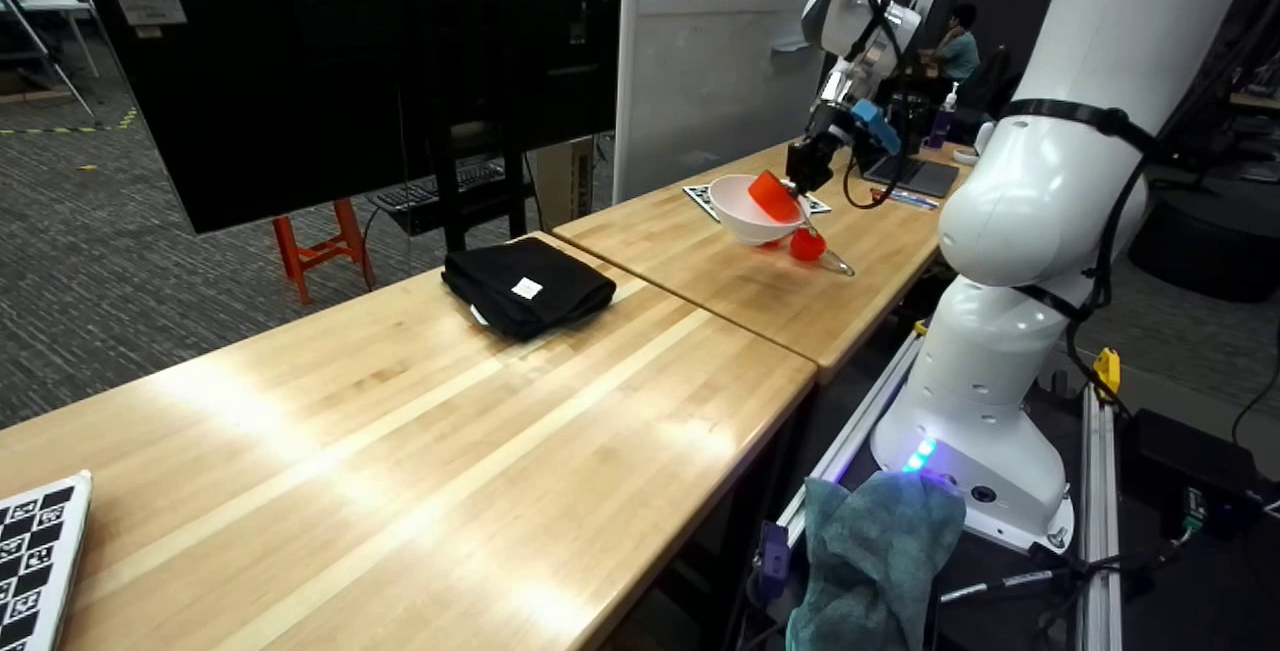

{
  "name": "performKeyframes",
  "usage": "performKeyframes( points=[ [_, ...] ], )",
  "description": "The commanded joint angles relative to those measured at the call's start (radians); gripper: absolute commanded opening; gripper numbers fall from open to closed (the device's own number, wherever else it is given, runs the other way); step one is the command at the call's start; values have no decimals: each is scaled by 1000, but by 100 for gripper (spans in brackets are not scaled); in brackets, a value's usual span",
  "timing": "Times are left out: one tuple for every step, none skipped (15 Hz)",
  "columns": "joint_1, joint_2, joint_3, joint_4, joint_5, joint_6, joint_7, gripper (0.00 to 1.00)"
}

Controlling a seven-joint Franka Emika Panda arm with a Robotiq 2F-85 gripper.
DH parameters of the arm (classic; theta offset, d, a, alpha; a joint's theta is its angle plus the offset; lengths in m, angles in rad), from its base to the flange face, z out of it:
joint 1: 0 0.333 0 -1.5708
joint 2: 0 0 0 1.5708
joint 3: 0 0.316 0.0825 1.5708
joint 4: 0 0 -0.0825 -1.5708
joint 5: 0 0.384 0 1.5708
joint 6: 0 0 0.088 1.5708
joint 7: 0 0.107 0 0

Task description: Move the bowl

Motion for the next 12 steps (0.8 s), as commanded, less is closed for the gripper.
performKeyframes(
  points=[
    [-73,37,54,11,12,14,-2,2],
    [-88,49,66,10,16,24,-6,2],
    [-102,62,77,12,19,34,-10,2],
    [-113,73,88,12,24,47,-17,2],
    [-122,80,99,10,26,60,-19,2],
    [-130,88,109,11,26,73,-18,2],
    [-137,95,118,11,27,84,-15,2],
    [-143,103,128,11,30,96,-16,2],
    [-148,110,137,12,31,102,-13,2],
    [-152,116,145,12,33,110,-13,2],
    [-155,123,152,14,35,115,-9,33],
    [-157,131,160,16,37,121,-9,34]
  ],
)
